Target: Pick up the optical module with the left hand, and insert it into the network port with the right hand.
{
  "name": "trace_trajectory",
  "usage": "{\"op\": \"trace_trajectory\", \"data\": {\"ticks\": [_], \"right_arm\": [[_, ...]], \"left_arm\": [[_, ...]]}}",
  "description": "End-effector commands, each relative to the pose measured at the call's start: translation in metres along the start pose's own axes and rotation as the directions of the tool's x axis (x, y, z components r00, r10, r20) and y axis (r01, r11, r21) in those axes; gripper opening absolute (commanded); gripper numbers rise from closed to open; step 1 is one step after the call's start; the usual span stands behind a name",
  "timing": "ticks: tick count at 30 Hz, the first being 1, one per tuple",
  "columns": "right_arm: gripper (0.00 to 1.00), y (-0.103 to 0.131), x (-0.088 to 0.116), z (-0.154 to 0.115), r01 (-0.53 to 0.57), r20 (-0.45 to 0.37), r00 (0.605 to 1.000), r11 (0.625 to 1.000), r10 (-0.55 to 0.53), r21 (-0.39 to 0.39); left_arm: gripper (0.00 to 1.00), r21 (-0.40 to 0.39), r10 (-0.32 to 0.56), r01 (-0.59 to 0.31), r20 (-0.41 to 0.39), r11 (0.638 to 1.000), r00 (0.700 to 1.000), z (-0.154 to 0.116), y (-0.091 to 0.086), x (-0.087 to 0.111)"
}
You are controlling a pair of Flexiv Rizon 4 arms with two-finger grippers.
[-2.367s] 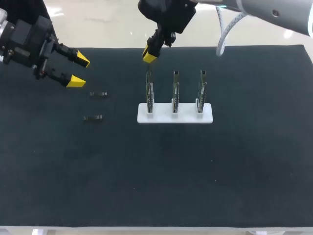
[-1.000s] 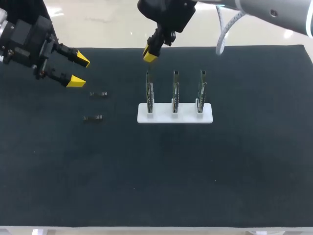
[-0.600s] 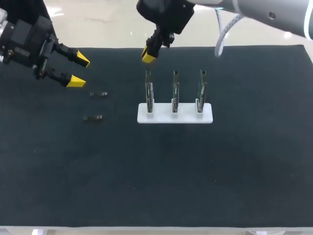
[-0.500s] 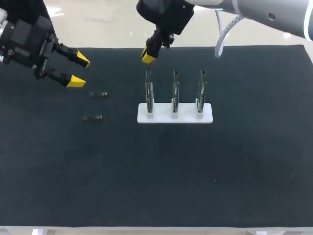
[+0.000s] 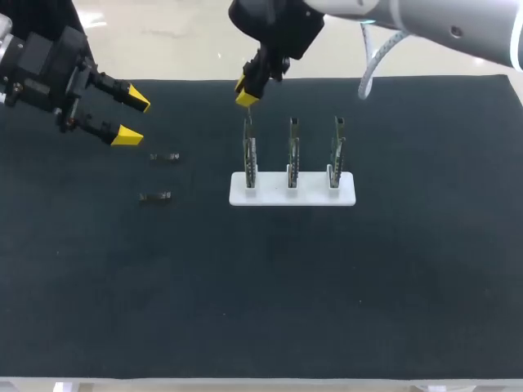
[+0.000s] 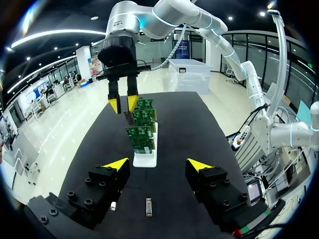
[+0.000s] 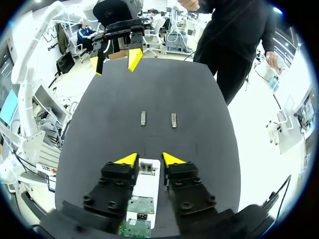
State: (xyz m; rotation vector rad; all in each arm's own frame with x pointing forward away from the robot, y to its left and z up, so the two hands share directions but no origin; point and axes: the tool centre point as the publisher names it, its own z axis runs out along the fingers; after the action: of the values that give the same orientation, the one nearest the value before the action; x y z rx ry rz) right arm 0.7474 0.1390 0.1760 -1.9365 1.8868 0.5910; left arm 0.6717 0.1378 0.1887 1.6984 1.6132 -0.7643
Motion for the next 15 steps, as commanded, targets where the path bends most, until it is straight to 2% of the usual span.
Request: {"op": "trace_trajectory", "data": {"ticks": [1,8,9,11,15], "right_arm": [[1.0,0.0039,0.0004,-0.0034,-0.005,0.001,1.0,1.0,0.005,0.005],[1.0,0.0049,-0.0023,-0.0051,-0.024,0.002,1.0,1.0,0.024,0.003],[0.93,0.005,-0.0027,-0.0052,-0.026,0.001,1.0,1.0,0.026,0.004],[0.0,0.0054,-0.0033,-0.0054,-0.033,-0.003,0.999,0.999,0.033,0.009],[0.0,0.0055,-0.005,-0.0064,-0.038,-0.015,0.999,0.999,0.038,0.02]], "left_arm": [[1.0,0.001,-0.001,0.001,-0.003,1.0,1.0,0.0002,0.0006,-0.0003],[1.0,0.001,-0.001,0.001,-0.003,1.0,1.0,0.0002,0.0006,-0.0003],[1.0,0.001,-0.001,0.001,-0.003,1.0,1.0,0.0002,0.0006,-0.0003],[1.0,0.001,-0.001,0.001,-0.003,1.0,1.0,0.0002,0.0006,-0.0003],[1.0,0.001,-0.001,0.001,-0.003,1.0,1.0,0.0002,0.0006,-0.0003]]}}
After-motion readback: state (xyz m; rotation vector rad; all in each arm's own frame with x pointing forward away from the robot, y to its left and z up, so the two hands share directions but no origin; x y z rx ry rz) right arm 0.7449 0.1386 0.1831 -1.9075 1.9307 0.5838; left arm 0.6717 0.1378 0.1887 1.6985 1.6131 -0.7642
